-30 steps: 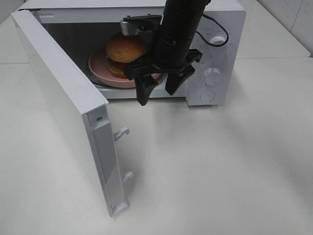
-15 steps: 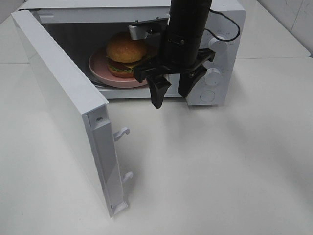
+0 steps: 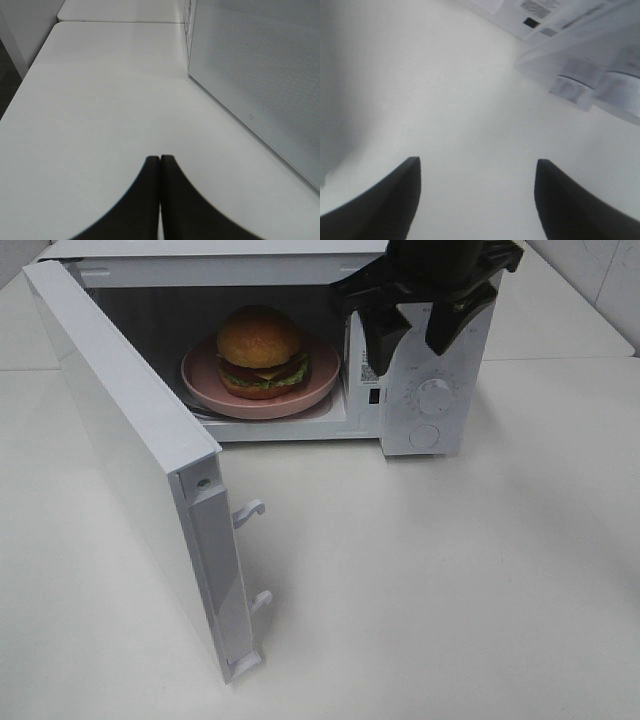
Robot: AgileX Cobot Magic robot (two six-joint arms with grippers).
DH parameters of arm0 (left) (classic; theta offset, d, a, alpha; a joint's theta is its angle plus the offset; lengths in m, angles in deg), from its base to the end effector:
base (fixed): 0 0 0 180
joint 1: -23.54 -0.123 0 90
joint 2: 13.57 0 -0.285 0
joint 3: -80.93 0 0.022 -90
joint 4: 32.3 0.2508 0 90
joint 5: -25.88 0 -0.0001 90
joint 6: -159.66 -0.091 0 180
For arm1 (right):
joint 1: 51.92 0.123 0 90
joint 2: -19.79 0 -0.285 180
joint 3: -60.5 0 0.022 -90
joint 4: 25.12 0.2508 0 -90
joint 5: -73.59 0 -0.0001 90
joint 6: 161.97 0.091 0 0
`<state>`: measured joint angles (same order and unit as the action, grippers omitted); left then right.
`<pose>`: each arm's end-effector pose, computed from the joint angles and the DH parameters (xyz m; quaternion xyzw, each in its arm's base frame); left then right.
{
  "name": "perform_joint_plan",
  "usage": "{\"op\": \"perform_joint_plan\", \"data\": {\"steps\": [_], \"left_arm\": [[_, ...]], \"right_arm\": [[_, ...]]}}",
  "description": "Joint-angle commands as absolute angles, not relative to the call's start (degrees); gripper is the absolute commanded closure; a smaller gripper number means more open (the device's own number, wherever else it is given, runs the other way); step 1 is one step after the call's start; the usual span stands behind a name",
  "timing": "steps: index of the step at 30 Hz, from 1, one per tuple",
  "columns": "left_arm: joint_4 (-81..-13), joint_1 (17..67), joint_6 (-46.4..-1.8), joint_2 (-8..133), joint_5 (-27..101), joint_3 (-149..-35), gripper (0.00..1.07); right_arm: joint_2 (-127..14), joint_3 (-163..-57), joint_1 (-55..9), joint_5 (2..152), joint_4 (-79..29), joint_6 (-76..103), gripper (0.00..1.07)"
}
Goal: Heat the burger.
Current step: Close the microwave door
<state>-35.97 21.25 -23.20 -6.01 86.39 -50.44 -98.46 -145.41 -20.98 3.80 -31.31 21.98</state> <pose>-0.0050 -0.0053 0.2775 0.0054 0.8508 -0.0084 0.5254 0.3600 0.2051 0.2997 -0.2405 0.9567 -0.0040 0.1638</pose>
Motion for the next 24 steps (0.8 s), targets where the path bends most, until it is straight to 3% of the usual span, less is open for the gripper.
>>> {"op": "perform_joint_plan", "data": {"steps": [1, 7, 15, 24], "left_arm": [[-36.4, 21.1, -23.2, -7.2, 85.6, -50.3, 1.06], [-36.4, 21.1, -23.2, -7.2, 85.6, -50.3, 1.06], [-36.4, 21.1, -23.2, -7.2, 85.6, -50.3, 1.06], [-36.4, 21.1, -23.2, -7.2, 85.6, -50.3, 1.06]], "right_arm": [[-95.8, -143.9, -25.8, 2.4, -31.1, 23.0, 0.45], [-91.7, -137.7, -32.4, 2.5, -31.3, 23.0, 0.45], [-80.9, -124.9, -46.0, 2.7, -31.9, 23.0, 0.45], [-67.0, -115.6, -48.8, 2.5, -31.5, 23.2, 0.45]]}}
